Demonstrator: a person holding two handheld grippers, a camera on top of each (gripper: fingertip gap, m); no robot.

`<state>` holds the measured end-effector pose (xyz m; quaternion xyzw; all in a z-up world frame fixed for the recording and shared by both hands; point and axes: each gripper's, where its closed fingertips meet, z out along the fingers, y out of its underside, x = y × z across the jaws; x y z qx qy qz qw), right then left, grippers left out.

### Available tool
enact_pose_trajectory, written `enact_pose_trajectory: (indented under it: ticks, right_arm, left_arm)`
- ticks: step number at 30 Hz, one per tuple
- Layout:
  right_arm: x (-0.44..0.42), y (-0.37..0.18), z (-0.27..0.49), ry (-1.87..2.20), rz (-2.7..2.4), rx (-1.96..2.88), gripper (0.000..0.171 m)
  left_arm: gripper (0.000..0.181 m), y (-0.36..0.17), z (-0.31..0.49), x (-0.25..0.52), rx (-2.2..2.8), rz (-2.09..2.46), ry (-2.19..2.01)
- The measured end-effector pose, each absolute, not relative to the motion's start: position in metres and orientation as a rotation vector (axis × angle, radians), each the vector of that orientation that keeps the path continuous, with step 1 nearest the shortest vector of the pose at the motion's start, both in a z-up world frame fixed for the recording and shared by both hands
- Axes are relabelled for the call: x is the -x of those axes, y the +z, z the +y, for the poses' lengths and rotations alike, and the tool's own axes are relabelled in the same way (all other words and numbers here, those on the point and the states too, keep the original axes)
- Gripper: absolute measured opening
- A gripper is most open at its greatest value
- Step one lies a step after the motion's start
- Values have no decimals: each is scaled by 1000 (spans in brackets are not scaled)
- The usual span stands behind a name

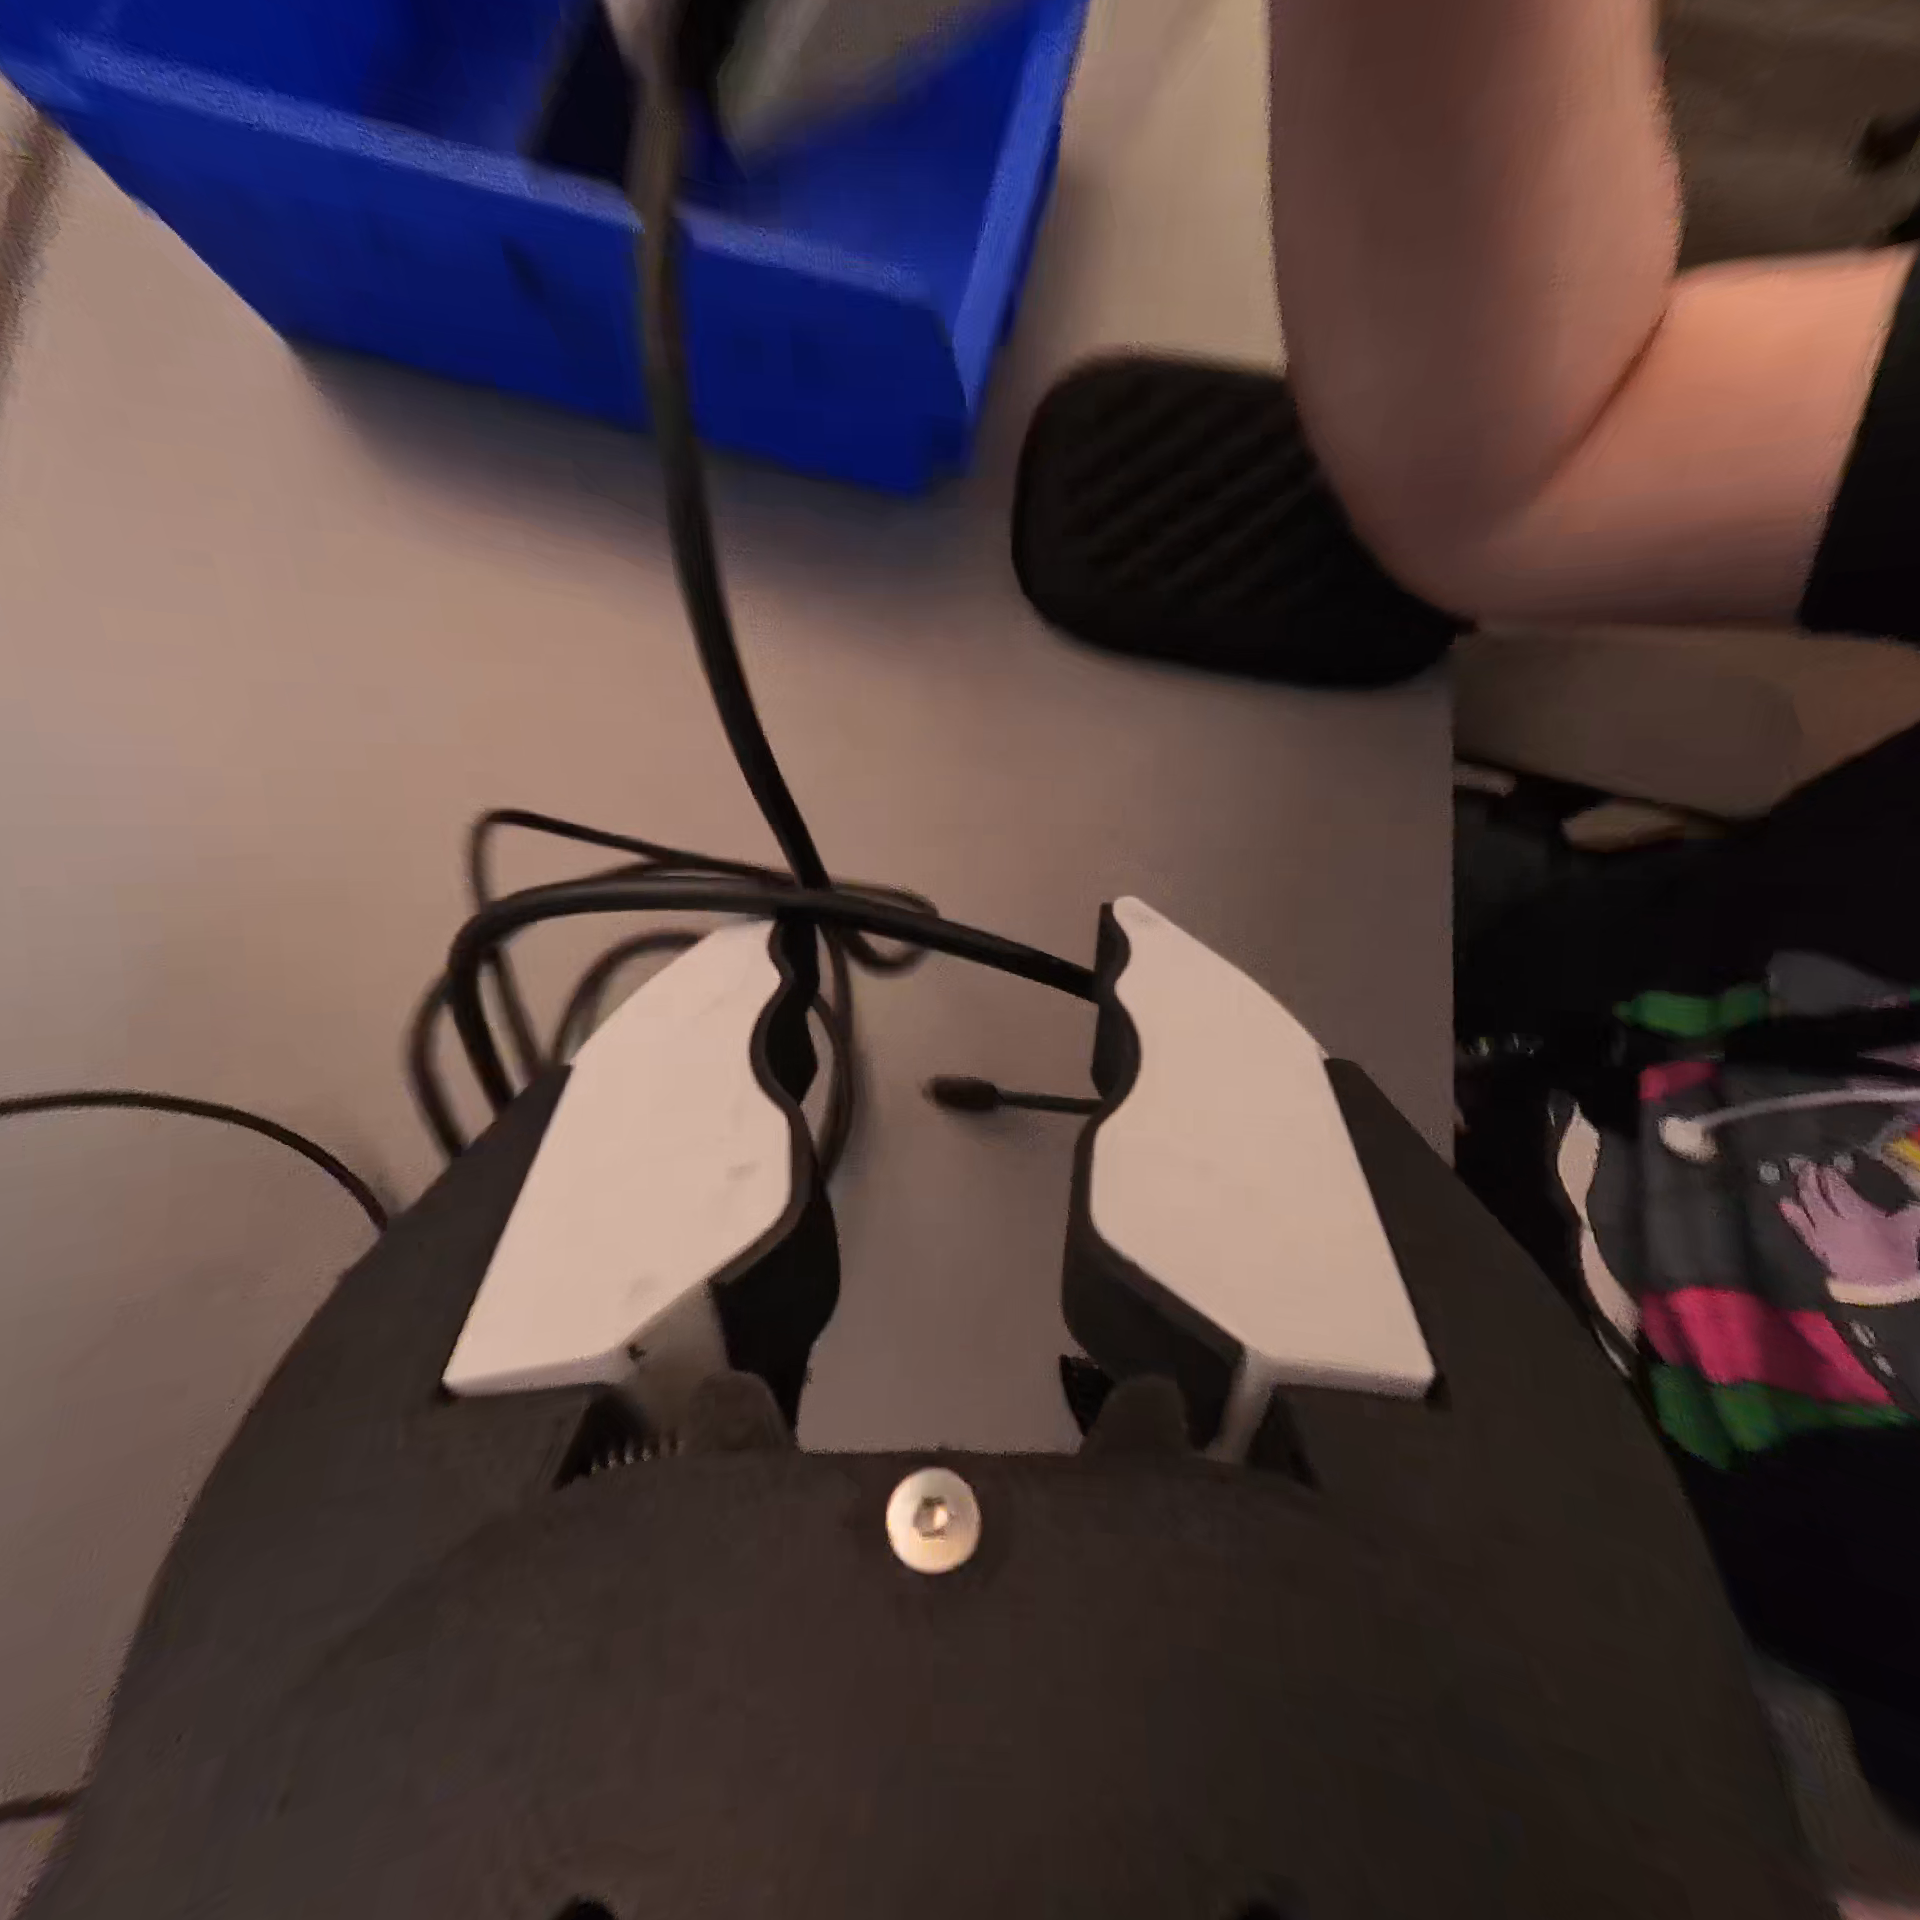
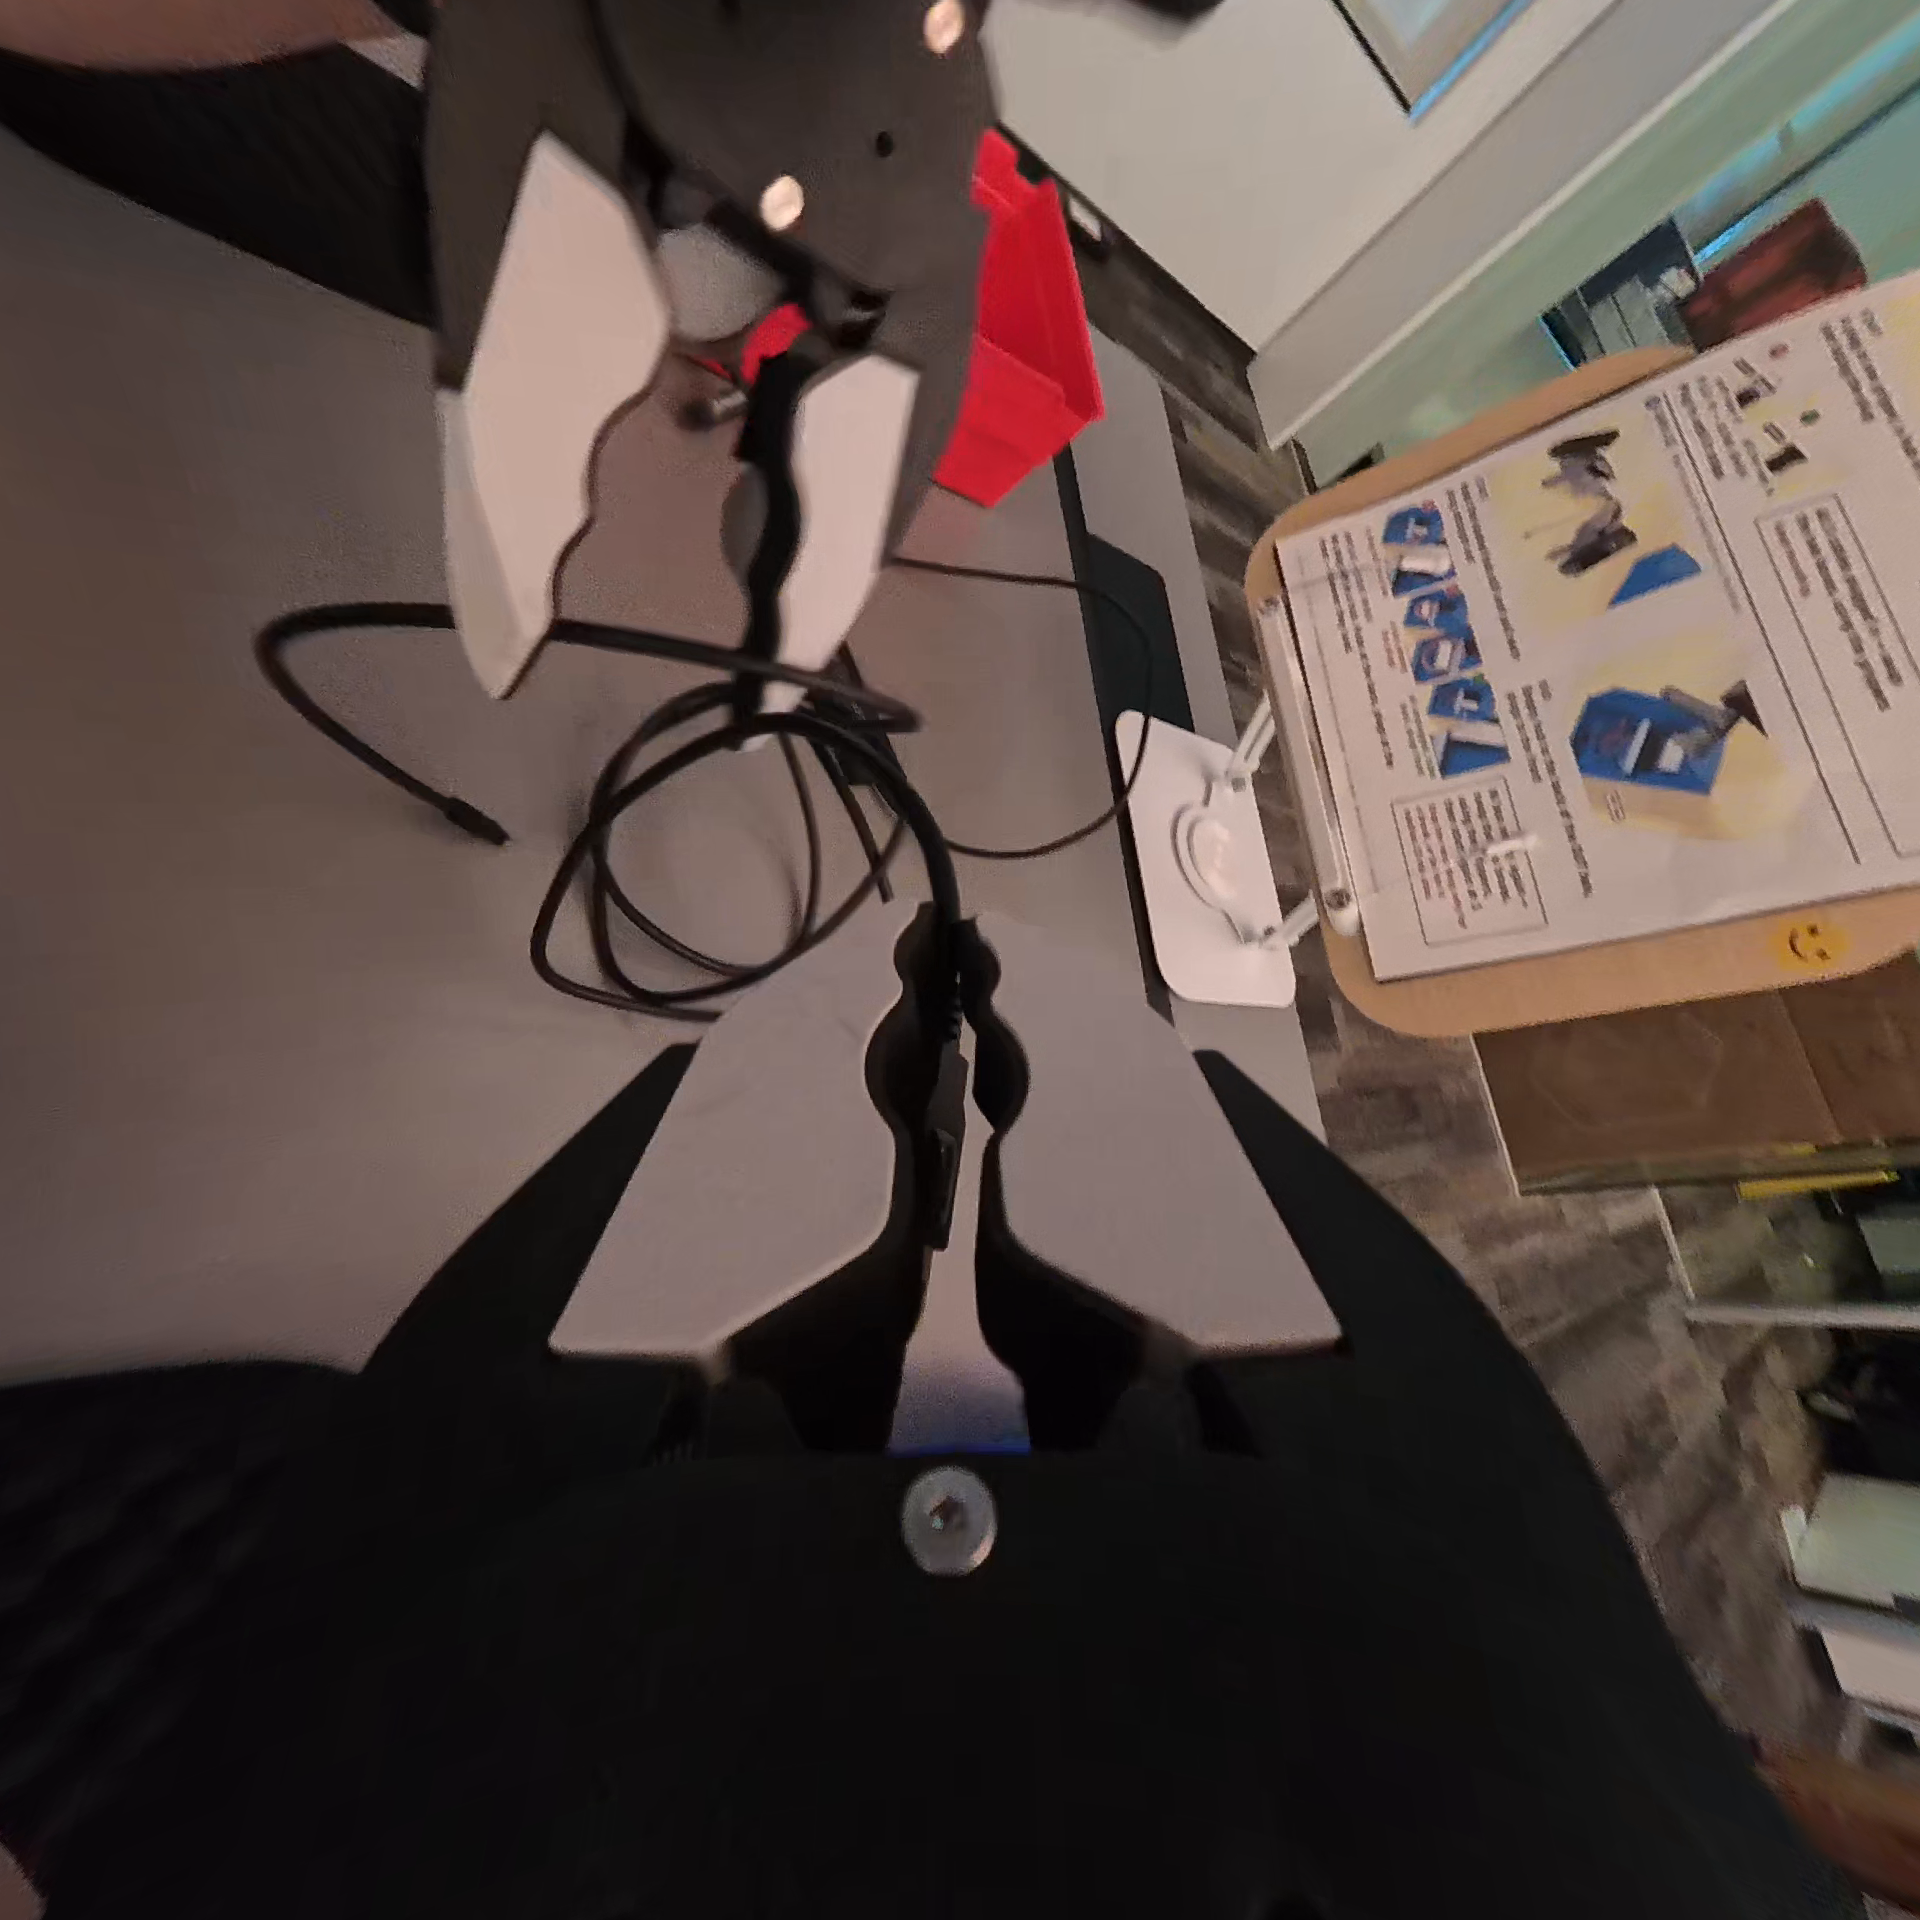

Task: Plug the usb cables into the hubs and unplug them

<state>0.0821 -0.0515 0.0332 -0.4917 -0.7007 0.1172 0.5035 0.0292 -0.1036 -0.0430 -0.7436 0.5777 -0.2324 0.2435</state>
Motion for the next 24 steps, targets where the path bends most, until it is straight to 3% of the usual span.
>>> enact_pose_trajectory:
  ticks: [4, 6, 9, 14, 18, 24]
  right_arm:
    - [-108, 36, -40, 227, -1627, 1268, 4]
    - [-118, 38, -38, 227, -1602, 1280, 4]
    - [-130, 41, -38, 225, -1575, 1293, 5]
    - [-154, 56, -35, 169, -1477, 1289, 5]
    - [-175, 72, -45, 161, -1394, 1253, 5]
    - [-159, 93, -77, 236, -1424, 1087, 4]
  left_arm:
    - [44, -102, -112, 7, 2230, 1777, -299]
    - [35, -113, -112, 17, 2165, 1774, -222]
    - [37, -116, -118, 35, 2147, 1659, -259]
    - [33, -98, -142, 72, 2216, 1434, -412]
    - [29, -85, -143, 121, 2157, 1322, -133]
    - [32, 17, -127, 106, 1784, 985, -444]
